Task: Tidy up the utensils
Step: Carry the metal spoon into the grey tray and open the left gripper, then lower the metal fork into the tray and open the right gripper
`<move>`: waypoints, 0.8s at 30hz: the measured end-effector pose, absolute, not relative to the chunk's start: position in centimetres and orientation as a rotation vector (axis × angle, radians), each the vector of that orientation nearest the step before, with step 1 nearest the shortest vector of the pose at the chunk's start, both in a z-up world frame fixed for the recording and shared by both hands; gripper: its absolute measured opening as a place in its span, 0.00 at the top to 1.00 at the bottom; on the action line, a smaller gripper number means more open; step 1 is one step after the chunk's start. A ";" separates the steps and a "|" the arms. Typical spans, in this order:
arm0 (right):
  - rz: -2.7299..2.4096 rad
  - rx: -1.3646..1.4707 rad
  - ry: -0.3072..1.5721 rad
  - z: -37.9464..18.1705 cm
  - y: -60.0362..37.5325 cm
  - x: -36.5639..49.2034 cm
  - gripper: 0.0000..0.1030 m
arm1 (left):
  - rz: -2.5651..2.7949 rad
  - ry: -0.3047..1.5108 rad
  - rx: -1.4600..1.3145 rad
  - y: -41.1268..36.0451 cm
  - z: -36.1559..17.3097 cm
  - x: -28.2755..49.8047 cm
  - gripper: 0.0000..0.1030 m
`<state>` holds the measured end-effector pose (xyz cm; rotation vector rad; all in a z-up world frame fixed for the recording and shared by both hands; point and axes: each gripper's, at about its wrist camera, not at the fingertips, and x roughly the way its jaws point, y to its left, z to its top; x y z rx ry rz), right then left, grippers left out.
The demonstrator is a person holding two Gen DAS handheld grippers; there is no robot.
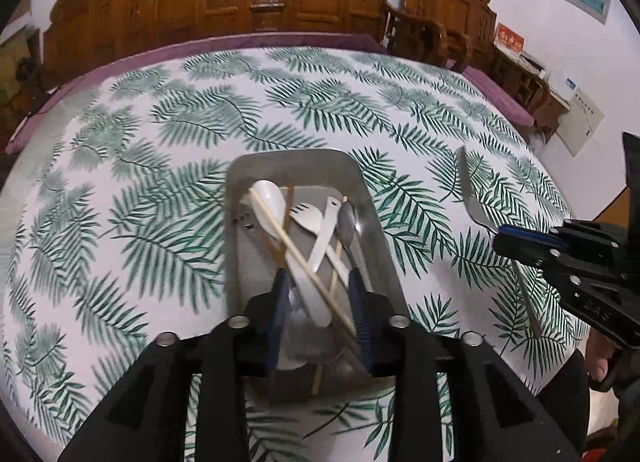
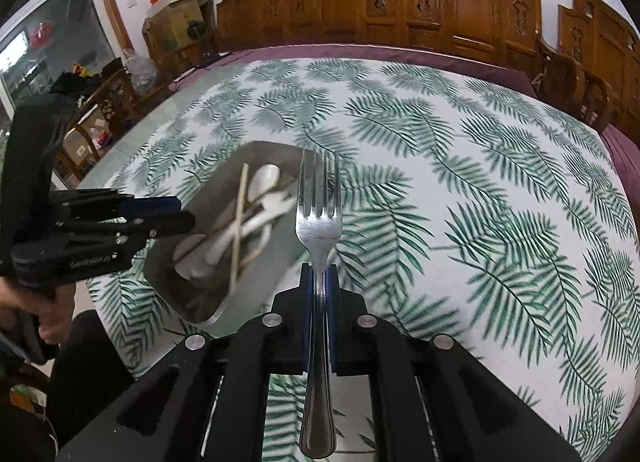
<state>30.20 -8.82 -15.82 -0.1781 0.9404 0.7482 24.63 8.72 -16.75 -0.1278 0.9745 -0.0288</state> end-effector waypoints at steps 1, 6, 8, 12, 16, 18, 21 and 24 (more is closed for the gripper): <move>0.755 -0.179 0.938 -15.6 -8.3 30.1 0.92 | -0.026 0.968 -0.132 9.1 -16.5 24.2 0.68; 0.780 -0.184 0.930 -15.1 -5.9 30.0 0.92 | 0.006 0.937 -0.134 10.7 -16.0 22.6 0.39; 0.792 -0.187 0.928 -14.9 -4.9 29.9 0.92 | 0.027 0.937 -0.129 11.4 -16.1 22.0 0.26; 0.811 -0.189 0.928 -14.8 -3.0 29.9 0.92 | 0.046 0.935 -0.135 12.8 -16.2 21.3 0.23; 0.826 -0.190 0.932 -14.8 -1.1 30.1 0.92 | 0.057 0.923 -0.150 13.8 -16.0 20.5 0.17; 0.832 -0.187 0.934 -14.8 -0.3 30.3 0.92 | 0.062 0.921 -0.151 14.1 -15.9 20.2 0.17; 0.835 -0.178 0.943 -15.0 1.0 30.8 0.92 | 0.066 0.917 -0.151 14.5 -15.7 19.8 0.17; 0.827 -0.161 0.964 -15.5 2.1 31.5 0.92 | 0.071 0.913 -0.152 14.9 -15.5 19.5 0.17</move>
